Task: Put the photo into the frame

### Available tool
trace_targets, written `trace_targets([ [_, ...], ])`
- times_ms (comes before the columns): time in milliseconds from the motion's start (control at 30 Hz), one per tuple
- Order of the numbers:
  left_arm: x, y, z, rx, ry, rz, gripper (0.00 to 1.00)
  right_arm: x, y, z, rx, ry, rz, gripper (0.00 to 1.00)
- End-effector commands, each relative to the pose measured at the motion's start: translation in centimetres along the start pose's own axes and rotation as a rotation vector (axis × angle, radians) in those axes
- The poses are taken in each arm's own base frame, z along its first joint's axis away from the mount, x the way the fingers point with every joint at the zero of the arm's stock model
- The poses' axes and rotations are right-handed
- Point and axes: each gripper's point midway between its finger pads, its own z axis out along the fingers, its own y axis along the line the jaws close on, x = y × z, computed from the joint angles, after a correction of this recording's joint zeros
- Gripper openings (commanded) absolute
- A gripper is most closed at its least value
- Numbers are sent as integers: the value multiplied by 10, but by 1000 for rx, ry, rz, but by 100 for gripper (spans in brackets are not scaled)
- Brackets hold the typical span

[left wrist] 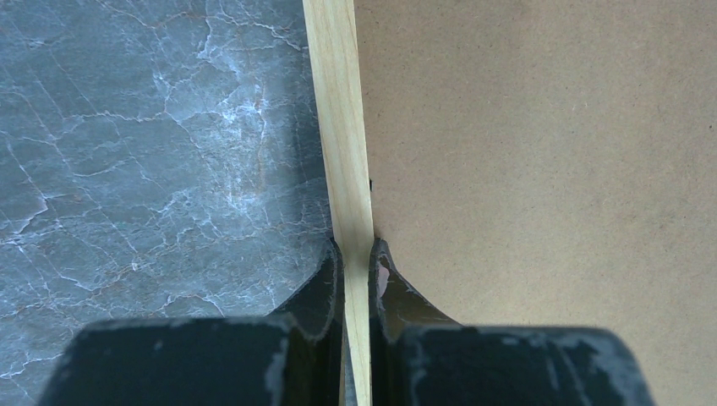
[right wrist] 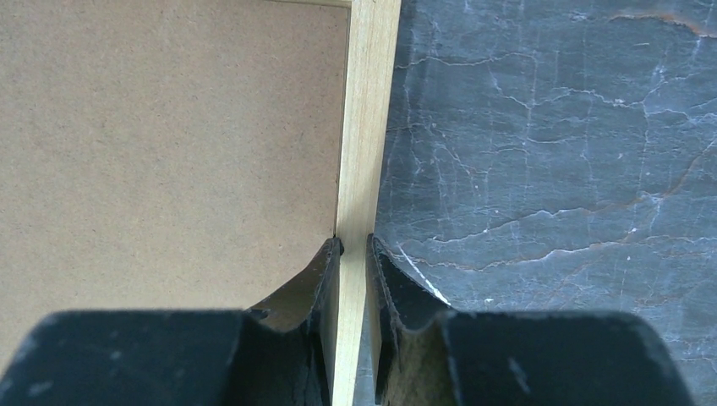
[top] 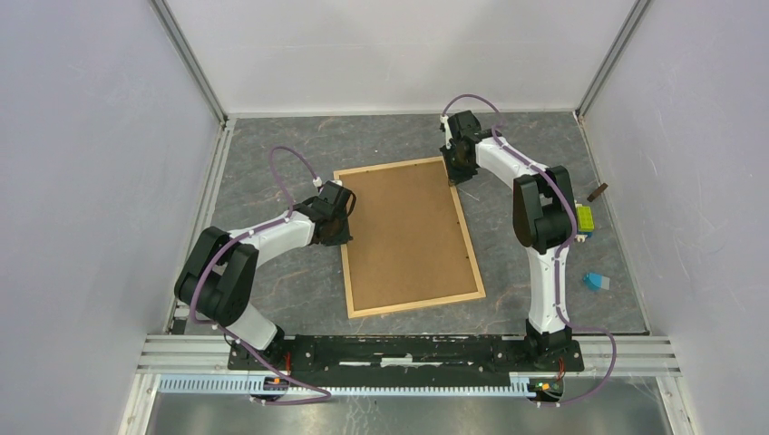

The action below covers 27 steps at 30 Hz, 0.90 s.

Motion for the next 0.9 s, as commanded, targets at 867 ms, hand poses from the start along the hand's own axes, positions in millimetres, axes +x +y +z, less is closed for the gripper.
trace_targets([
  [867,41,14,6,-49,152,95,2,84,22,76,-81,231,1,22],
])
